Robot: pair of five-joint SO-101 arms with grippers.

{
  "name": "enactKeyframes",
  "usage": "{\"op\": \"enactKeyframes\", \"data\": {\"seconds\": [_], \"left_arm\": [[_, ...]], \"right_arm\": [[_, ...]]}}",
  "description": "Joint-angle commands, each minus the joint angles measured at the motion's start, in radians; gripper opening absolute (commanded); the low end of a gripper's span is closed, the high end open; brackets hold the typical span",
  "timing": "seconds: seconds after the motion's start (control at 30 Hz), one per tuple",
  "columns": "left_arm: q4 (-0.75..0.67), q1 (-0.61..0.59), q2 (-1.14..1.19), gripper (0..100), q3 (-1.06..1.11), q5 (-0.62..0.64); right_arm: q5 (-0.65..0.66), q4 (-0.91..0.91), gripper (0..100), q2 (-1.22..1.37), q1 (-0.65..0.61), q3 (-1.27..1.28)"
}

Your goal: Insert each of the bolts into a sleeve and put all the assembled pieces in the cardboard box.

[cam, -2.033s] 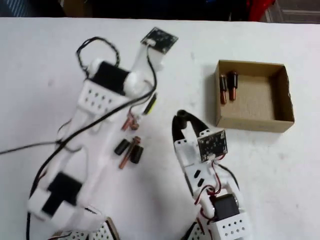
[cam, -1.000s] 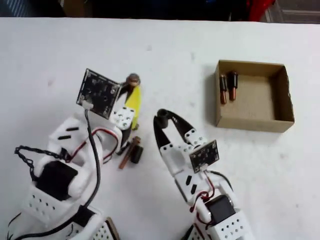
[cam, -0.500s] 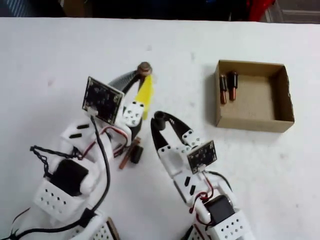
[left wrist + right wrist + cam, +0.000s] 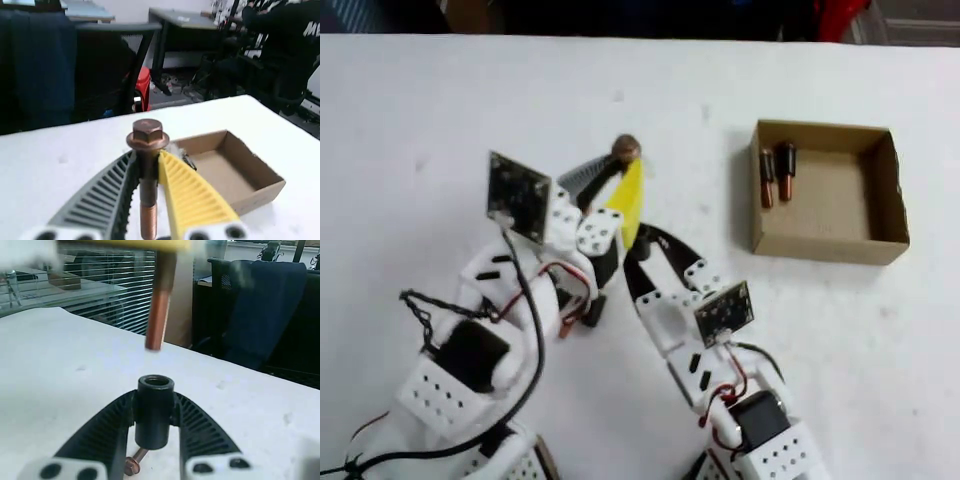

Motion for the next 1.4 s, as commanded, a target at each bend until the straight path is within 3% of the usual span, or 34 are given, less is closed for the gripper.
{"op": "enactKeyframes", "data": {"seconds": [0.0, 0.2, 1.37], "left_arm": [[-0.046, 0.004, -0.031, 2, -0.005, 0.015], [-0.046, 0.002, -0.031, 2, -0.003, 0.141], [-0.066, 0.061, -0.031, 2, 0.048, 0.187]], "right_arm": [[-0.011, 0.002, 1.6, -0.007, -0.001, 0.009], [-0.011, 0.022, 1.6, -0.007, -0.001, 0.009], [-0.011, -0.027, 1.6, -0.010, -0.002, 0.009]]}}
